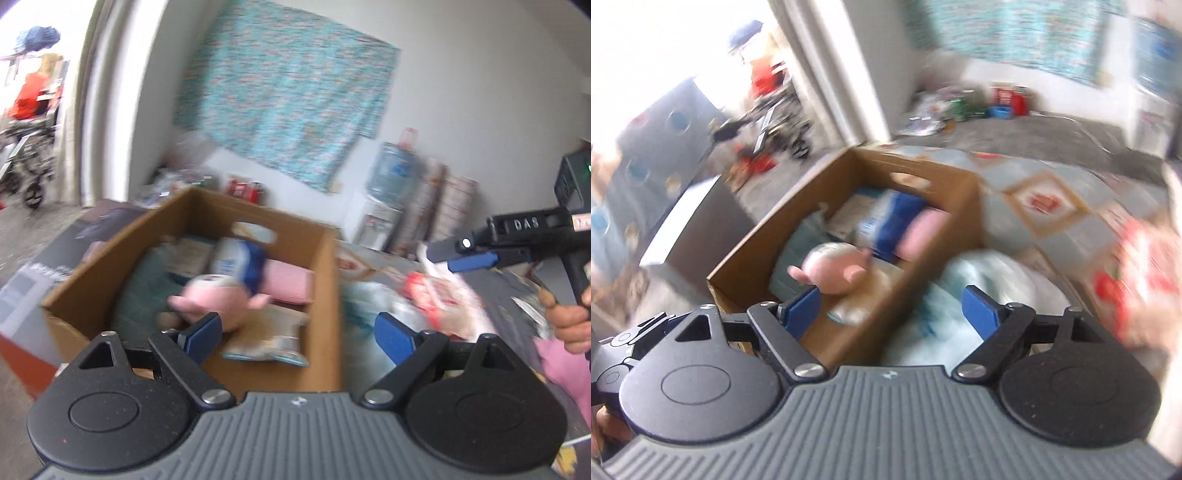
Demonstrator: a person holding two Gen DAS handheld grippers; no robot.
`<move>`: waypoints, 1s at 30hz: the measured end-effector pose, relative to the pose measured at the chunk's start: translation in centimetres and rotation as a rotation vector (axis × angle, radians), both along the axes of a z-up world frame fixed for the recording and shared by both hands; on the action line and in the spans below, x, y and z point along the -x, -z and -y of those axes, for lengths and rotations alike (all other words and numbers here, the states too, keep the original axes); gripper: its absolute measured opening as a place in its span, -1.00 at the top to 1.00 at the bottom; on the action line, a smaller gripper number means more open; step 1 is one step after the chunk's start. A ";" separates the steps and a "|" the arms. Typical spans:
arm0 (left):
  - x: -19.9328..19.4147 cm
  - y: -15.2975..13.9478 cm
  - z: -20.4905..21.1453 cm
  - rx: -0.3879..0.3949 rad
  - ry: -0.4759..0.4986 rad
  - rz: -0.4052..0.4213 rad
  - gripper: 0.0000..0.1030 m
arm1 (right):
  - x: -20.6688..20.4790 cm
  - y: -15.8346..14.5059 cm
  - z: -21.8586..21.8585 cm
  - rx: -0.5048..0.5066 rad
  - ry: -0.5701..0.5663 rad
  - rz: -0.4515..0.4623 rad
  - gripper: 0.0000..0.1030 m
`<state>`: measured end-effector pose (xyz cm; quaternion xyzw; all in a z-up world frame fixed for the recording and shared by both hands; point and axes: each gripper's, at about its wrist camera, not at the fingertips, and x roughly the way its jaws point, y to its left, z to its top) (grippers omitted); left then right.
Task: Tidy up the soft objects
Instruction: 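Move the open right gripper to the white strawberry yogurt cup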
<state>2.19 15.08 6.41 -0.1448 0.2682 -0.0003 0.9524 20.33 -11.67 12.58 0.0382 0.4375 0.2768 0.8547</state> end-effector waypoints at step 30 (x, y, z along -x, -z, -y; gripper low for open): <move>-3.1 13.0 23.4 -0.083 0.611 -0.126 -0.19 | 15.8 15.7 20.7 -0.163 0.679 -0.103 0.09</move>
